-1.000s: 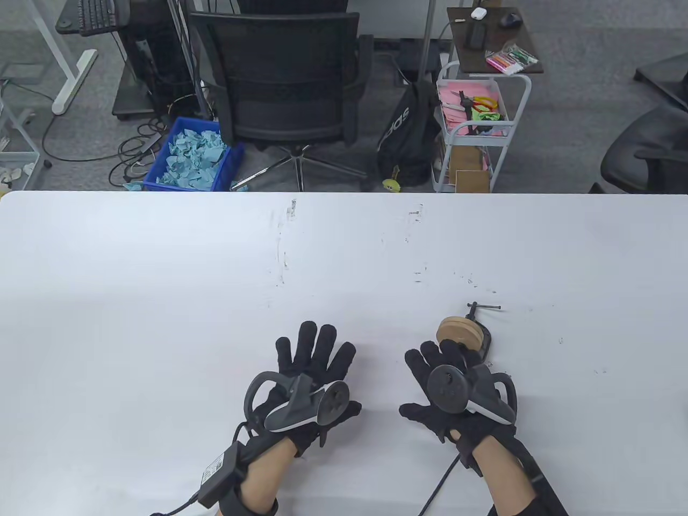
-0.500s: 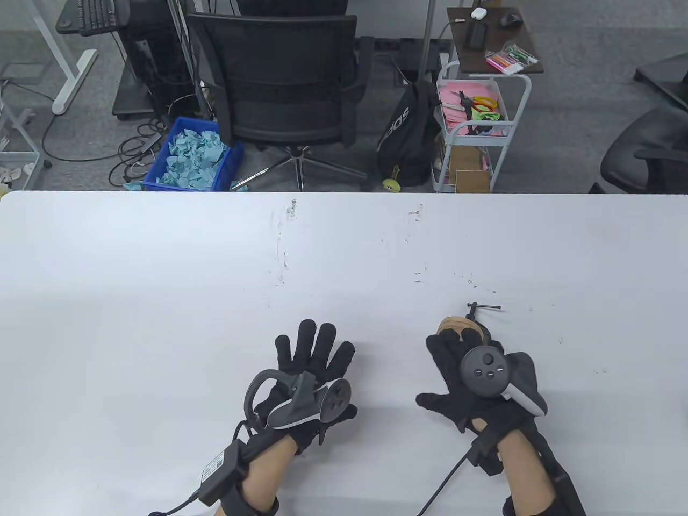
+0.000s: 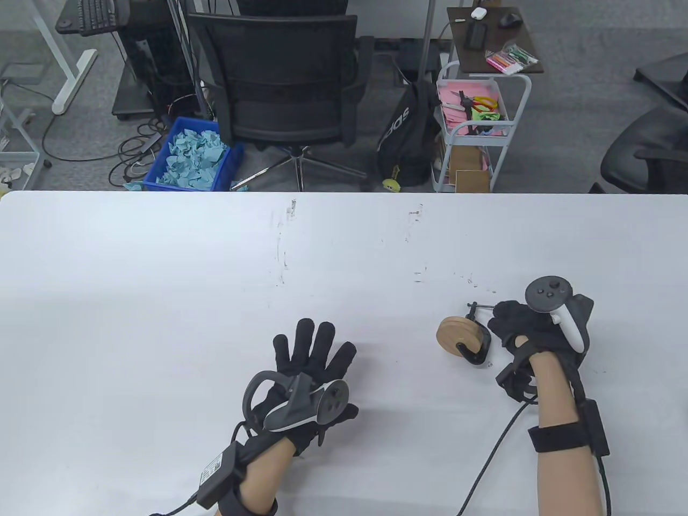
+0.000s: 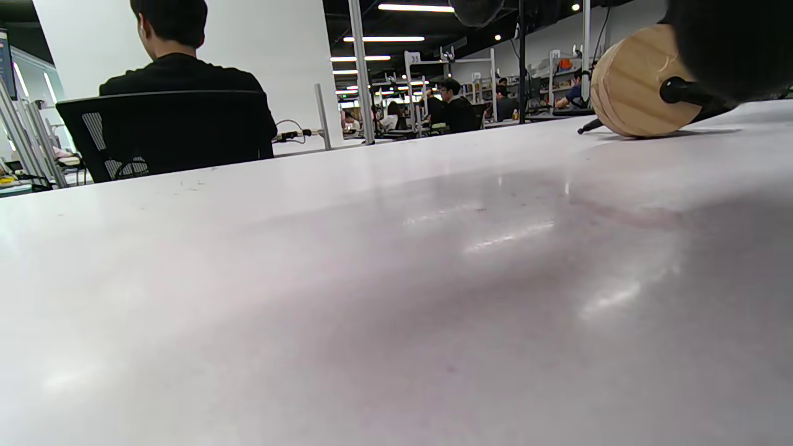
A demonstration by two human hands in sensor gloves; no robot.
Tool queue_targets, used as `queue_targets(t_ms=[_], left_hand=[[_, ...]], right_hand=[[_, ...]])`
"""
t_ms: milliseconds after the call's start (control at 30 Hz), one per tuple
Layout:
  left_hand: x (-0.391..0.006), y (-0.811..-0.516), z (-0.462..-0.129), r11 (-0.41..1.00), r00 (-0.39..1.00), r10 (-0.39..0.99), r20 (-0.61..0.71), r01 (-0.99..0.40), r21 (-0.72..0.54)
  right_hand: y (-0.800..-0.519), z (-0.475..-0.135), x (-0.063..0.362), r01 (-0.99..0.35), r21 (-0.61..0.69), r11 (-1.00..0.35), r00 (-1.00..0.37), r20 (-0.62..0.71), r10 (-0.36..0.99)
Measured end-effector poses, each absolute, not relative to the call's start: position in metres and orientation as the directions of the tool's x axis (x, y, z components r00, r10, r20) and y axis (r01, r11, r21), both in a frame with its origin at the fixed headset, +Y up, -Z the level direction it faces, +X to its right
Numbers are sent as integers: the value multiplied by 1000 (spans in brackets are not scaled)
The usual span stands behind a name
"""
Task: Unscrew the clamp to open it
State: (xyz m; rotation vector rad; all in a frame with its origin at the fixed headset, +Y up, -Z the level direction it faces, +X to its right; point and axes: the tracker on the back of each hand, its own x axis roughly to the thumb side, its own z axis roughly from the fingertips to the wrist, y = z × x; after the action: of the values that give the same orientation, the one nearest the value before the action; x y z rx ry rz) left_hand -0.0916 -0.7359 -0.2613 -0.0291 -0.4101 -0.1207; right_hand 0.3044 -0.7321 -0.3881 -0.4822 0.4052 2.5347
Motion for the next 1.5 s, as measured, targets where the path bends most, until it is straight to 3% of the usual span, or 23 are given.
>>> queue_targets(t_ms=[167,733,833,933,1133,1300,1500], left_hand=[[-90,-737,-261,990,908,-125,401,140,-8],[-90,-739,-260,993,910,-112,399,111,26],[-91,-738,-259,994,911,-110,396,107,30],[-92,-737,-258,993,911,-113,397,108,36],[-93,-735,-255,994,912,-105,397,96,44],[-90,-739,-257,995,907,-101,408,99,28],[-82,-742,-256,995,901,-104,421,100,31]], right_hand=[[-757,-396,296,-438,266,-859,-863,-391,319],[-755,-380,277,-335,281,-899,-925,-282,256],[-749,-372,279,-388,219,-895,-907,-262,330],[-748,-365,281,-469,236,-851,-877,-236,418],[-734,-346,267,-504,141,-852,-864,-88,496],[-718,-322,249,-676,86,-732,-732,36,680],[-710,-298,229,-768,9,-640,-624,214,751]])
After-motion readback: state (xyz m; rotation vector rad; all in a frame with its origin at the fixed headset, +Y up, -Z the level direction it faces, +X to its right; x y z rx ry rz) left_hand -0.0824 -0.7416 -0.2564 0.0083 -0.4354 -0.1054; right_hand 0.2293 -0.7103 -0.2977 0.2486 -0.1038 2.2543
